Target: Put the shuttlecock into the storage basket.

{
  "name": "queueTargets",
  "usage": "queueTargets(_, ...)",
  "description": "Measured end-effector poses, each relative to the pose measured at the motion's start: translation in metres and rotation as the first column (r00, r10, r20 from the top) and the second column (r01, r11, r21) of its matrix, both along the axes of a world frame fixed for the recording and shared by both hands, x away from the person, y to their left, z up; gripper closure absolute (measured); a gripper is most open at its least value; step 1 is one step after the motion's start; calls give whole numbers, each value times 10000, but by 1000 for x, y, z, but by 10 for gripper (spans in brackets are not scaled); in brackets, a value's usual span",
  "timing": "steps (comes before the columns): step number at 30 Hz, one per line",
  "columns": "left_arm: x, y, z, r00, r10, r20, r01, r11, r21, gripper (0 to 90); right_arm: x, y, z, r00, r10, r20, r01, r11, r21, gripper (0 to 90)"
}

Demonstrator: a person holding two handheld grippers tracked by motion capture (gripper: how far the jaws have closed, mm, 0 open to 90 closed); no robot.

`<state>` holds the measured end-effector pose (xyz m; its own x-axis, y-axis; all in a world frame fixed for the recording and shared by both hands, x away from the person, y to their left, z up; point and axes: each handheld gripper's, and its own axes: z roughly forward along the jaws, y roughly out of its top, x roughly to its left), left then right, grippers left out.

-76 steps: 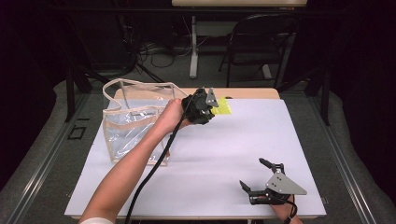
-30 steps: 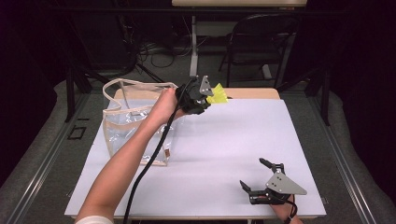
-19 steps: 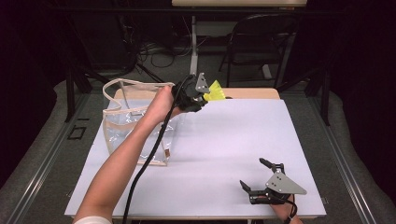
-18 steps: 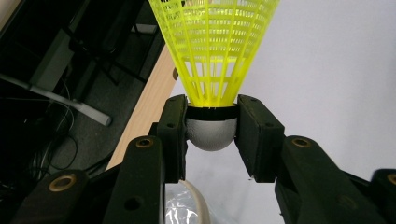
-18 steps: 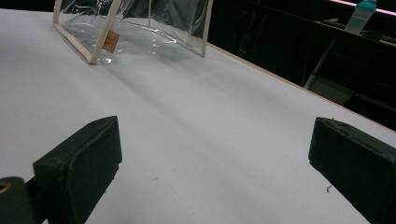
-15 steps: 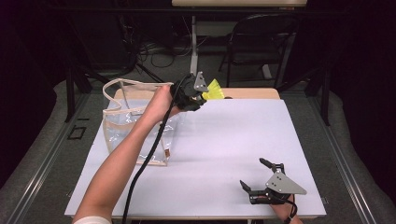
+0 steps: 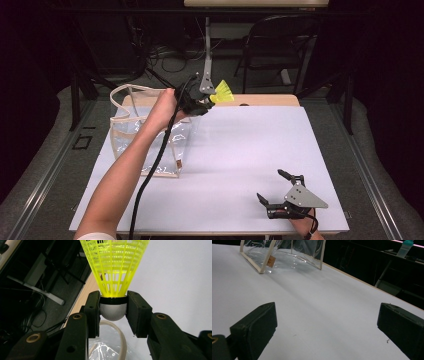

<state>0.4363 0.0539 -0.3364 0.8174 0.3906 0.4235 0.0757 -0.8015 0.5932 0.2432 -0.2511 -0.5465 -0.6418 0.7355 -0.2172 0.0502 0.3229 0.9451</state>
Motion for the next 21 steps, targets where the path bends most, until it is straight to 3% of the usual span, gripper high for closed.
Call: queueTargets(21,1,28,8,9983,562,153,-558,9981,-258,645,0,0,0,10000,-5,-3,5,10000,-22,23)
